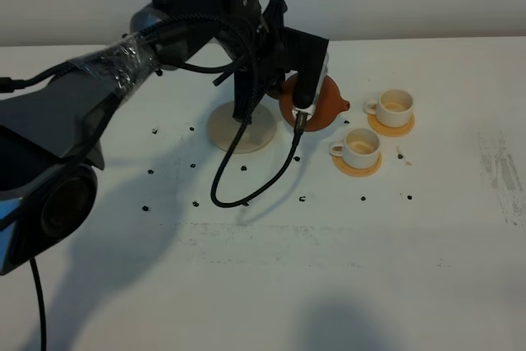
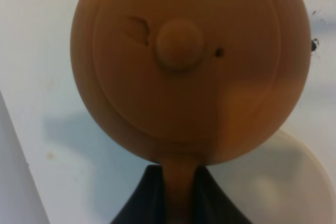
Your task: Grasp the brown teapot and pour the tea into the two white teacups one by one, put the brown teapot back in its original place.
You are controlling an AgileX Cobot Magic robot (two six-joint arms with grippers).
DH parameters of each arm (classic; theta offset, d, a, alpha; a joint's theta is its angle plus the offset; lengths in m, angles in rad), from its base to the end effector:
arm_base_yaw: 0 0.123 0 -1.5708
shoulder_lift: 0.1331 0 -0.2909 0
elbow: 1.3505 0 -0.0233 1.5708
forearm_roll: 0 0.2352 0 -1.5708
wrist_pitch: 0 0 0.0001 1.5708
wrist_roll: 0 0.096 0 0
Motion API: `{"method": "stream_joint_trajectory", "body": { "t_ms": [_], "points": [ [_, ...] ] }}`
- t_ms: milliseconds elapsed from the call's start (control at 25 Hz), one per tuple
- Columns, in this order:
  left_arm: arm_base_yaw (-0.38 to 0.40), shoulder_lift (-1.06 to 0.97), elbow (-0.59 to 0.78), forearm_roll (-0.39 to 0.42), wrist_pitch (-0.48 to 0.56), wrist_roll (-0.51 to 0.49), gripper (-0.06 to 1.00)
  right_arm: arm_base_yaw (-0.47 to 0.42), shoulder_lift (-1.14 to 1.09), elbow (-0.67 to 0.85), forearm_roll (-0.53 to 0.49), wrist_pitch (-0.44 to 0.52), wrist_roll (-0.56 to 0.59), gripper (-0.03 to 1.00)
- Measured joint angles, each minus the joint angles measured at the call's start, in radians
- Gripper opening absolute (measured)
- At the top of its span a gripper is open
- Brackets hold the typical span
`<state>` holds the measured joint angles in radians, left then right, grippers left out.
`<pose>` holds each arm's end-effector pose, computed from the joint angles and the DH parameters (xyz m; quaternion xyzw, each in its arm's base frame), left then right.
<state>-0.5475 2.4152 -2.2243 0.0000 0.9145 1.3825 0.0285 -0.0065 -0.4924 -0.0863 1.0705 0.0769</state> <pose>0.4507 -0.2748 0.2027 0.7909 0.5478 0.1106 0.2494 -0.0206 -0.0079 0.2647 0.0225 0.8550 -0.0158 0.5179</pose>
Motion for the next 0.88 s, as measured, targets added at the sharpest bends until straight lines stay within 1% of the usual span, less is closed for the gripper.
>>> {"method": "stream_joint_trajectory", "body": {
  "t_ms": [480, 560, 880],
  "points": [
    [-0.024, 0.018, 0.000, 0.062, -0.061, -0.007, 0.08, 0.000, 0.000, 0.000, 0.000, 0.000, 0.000, 0.21],
    [-0.032, 0.019, 0.000, 0.082, -0.064, -0.008, 0.08, 0.000, 0.000, 0.000, 0.000, 0.000, 0.000, 0.21],
    [-0.048, 0.021, 0.000, 0.111, -0.086, -0.011, 0.08, 0.000, 0.000, 0.000, 0.000, 0.000, 0.000, 0.21]
  ]
}}
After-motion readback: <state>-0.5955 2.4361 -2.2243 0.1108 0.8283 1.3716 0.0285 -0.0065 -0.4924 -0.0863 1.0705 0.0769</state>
